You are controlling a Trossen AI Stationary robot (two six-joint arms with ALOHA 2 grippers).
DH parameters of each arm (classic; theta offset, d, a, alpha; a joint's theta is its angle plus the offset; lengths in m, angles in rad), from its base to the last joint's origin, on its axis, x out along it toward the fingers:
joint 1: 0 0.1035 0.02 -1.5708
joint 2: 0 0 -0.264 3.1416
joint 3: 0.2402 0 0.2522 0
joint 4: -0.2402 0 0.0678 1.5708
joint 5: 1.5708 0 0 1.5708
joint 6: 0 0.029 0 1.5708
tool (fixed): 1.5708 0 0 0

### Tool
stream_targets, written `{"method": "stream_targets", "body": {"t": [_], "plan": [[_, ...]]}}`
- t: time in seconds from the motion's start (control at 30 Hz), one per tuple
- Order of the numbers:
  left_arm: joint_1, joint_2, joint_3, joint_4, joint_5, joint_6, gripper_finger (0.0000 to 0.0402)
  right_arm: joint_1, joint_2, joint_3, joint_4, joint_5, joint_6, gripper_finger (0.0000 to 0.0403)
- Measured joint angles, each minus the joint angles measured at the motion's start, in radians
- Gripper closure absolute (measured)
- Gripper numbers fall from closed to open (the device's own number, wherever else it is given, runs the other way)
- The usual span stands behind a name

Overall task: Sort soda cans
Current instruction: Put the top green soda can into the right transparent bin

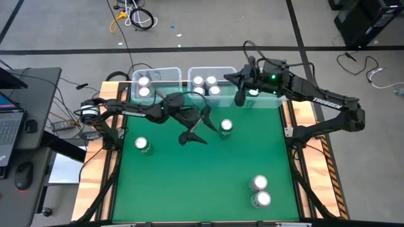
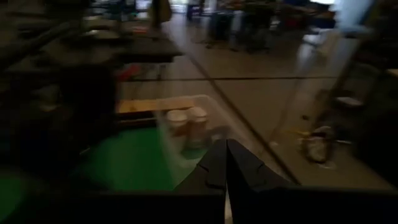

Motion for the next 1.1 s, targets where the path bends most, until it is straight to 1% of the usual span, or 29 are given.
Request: {"method": "stream_targets", "body": {"t": [0.07, 0.17, 0.23, 0.27, 0.37, 0.47, 0.6, 0.73, 0.83, 1.0, 1.1], "plan": [[0.021, -0.009, -0.046, 0.136, 0.03, -0.07, 0.0088, 0.024, 0.007, -0.022, 0.006, -0.032, 0.0, 0.0403], [0.057, -0.01, -0.097, 0.322, 0.074, -0.193, 0.0088, 0.065, 0.01, -0.057, 0.042, -0.039, 0.0, 0.0403], [0.079, -0.01, -0.119, 0.395, 0.077, -0.26, 0.0088, 0.1, 0.008, -0.086, 0.131, -0.04, 0.006, 0.0403], [0.088, -0.01, -0.124, 0.406, 0.078, -0.283, 0.0088, 0.12, 0.008, -0.1, 0.164, -0.051, 0.007, 0.0403], [0.1, -0.01, -0.125, 0.407, 0.071, -0.317, 0.0088, 0.183, 0.033, -0.123, 0.265, -0.077, 0.007, 0.0403], [0.097, -0.01, -0.117, 0.404, 0.067, -0.319, 0.0088, 0.225, 0.078, -0.128, 0.349, -0.077, 0.004, 0.0403], [0.095, -0.01, -0.112, 0.404, 0.065, -0.322, 0.0088, 0.253, 0.138, -0.128, 0.462, -0.086, -0.002, 0.0403], [0.095, -0.01, -0.112, 0.393, 0.063, -0.339, 0.0088, 0.254, 0.168, -0.128, 0.539, -0.102, -0.003, 0.0403], [0.093, -0.01, -0.112, 0.373, 0.062, -0.338, 0.0088, 0.25, 0.178, -0.128, 0.565, -0.133, -0.003, 0.0403], [0.088, -0.01, -0.111, 0.348, 0.061, -0.314, 0.0088, 0.251, 0.195, -0.126, 0.604, -0.142, -0.003, 0.0403], [0.088, -0.009, -0.111, 0.302, 0.041, -0.283, 0.0088, 0.25, 0.205, -0.11, 0.579, -0.148, -0.002, 0.0403]]}}
